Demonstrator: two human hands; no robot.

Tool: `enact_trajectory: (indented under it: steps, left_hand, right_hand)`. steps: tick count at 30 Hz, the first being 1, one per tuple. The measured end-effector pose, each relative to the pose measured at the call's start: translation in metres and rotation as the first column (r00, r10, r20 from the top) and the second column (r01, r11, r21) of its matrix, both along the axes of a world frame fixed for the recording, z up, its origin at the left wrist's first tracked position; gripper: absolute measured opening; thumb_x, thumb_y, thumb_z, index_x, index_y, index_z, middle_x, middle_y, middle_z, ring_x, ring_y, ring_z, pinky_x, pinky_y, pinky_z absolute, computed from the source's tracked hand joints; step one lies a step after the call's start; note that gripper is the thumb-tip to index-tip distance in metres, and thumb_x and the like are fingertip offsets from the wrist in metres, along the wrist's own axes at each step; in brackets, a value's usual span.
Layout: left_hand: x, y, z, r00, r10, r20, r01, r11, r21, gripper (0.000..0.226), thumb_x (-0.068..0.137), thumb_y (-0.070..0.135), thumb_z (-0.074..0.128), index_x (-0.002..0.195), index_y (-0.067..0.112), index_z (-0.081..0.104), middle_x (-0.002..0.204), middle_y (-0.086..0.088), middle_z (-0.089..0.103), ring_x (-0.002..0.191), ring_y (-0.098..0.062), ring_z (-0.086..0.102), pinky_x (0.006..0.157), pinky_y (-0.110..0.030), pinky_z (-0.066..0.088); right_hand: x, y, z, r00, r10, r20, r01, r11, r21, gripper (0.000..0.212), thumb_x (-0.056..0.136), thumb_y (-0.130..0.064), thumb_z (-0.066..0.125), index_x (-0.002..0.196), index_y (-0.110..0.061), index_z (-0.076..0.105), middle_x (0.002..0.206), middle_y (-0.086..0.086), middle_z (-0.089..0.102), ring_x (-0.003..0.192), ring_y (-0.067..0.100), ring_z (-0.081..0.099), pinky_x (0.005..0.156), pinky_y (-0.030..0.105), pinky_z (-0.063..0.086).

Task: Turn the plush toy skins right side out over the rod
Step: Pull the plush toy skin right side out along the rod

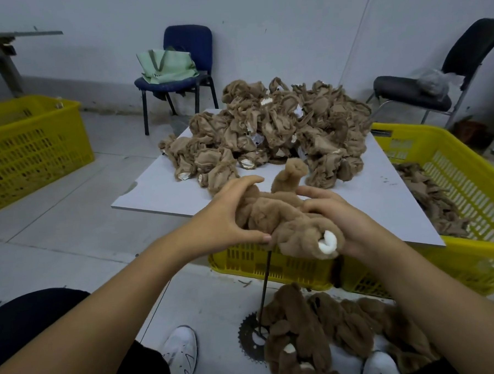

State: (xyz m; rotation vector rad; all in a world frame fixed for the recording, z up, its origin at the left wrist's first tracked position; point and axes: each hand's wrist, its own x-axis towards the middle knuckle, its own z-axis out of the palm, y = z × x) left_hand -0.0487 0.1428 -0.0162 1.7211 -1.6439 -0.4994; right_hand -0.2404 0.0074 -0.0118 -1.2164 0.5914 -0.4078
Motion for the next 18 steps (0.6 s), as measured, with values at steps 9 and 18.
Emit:
enact_trajectory:
  steps: [9,18]
  left_hand:
    - [-0.026,-0.003,0.001,0.711,0.51,-0.483,-0.476,0.856,0.204,0.038,0.09,0.056,0.063,0.089,0.019,0.055,0.081,0.001,0.061,0.075,-0.019,0.058,0.061,-0.03,0.047]
    - [-0.038,-0.009,0.002,0.788,0.244,-0.565,-0.259,0.964,0.055,0.025,0.086,0.019,0.078,0.106,0.022,0.064,0.099,0.008,0.075,0.09,-0.001,0.071,0.072,-0.015,0.056]
  right_hand:
    - [0.002,0.013,-0.02,0.998,-0.056,0.013,0.051,0.967,0.25,0.042,0.081,0.013,0.048,0.121,0.008,0.061,0.109,0.023,0.066,0.096,0.033,0.067,0.083,0.041,0.055]
    - [0.007,0.036,-0.025,0.997,-0.052,0.055,0.048,0.996,0.079,0.033,0.088,0.004,0.056,0.117,-0.003,0.069,0.111,0.016,0.073,0.103,0.028,0.071,0.075,0.034,0.059]
